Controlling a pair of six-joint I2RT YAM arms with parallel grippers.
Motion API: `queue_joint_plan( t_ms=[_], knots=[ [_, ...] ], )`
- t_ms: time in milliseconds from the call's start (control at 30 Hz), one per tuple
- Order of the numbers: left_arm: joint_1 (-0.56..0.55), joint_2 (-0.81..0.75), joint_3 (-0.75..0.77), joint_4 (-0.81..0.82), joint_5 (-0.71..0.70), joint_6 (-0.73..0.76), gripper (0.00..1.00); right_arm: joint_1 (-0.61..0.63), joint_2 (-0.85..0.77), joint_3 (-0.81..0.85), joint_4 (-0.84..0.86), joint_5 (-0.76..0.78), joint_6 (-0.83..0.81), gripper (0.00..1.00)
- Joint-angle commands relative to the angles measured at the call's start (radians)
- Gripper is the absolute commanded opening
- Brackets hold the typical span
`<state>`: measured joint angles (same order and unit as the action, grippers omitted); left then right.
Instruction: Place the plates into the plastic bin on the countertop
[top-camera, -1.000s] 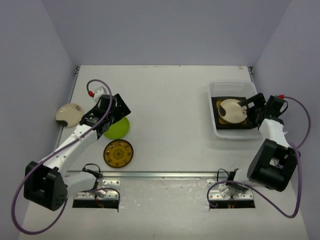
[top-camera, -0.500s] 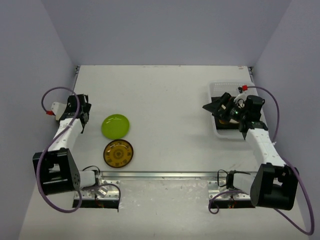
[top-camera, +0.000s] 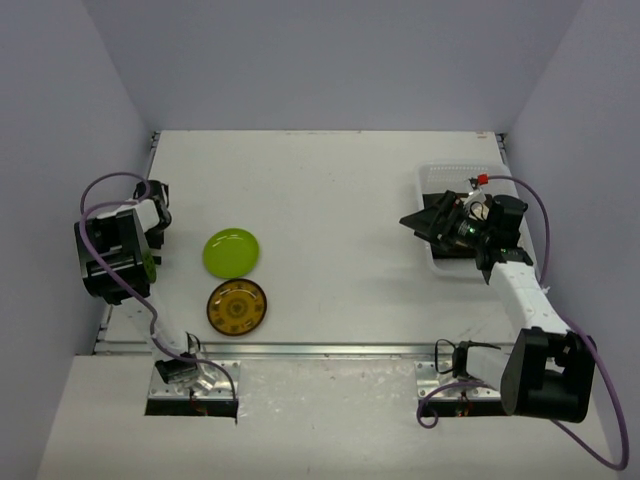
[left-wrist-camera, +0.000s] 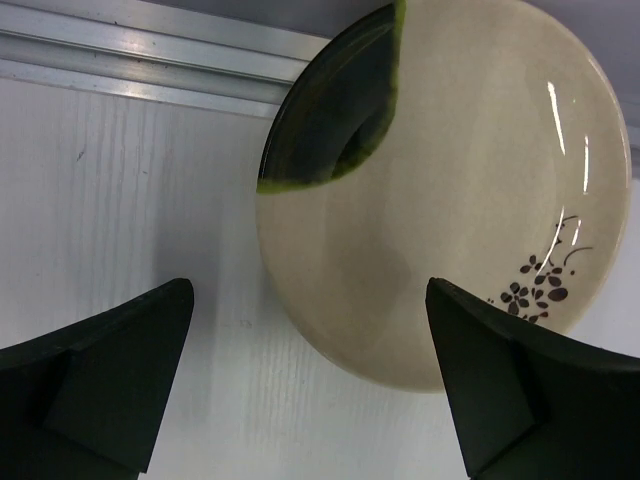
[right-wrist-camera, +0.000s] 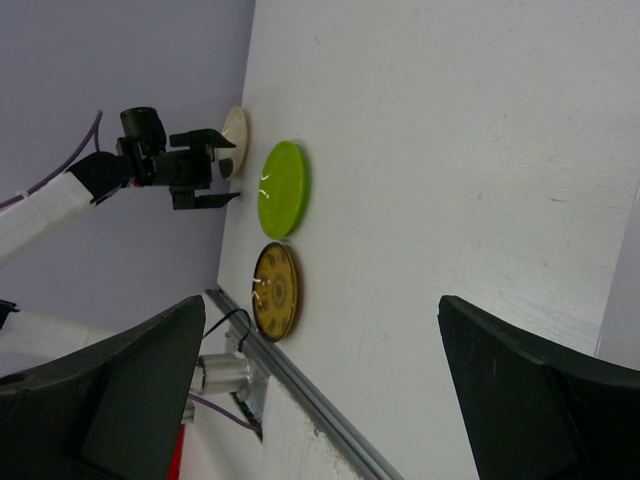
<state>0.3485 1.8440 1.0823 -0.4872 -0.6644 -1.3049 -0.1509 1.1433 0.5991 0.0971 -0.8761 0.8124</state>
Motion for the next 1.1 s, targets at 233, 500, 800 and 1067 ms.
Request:
queue_joint_plan(
  t_ms=[233,500,800,1067],
  knots=[
    [0.063,0.045,0.024,0.044,0.062,-0.016,1.0,-0.003,-0.004,0.003,0.044,-0.025,-0.005,0.99],
    [0.067,0.119,0.085,-0.037,0.098,-0.008,0.85,-0.004,-0.002,-0.001,0.052,-0.02,0.004,0.99],
    [0.067,0.112,0.062,0.026,0.186,0.075,0.21,-0.006,-0.024,-0.001,0.039,-0.017,-0.001,0.99],
    [0.066,-0.115,-0.144,0.341,0.348,0.222,0.0,-0.005,-0.034,0.005,0.037,-0.028,0.001,0.99]
  ],
)
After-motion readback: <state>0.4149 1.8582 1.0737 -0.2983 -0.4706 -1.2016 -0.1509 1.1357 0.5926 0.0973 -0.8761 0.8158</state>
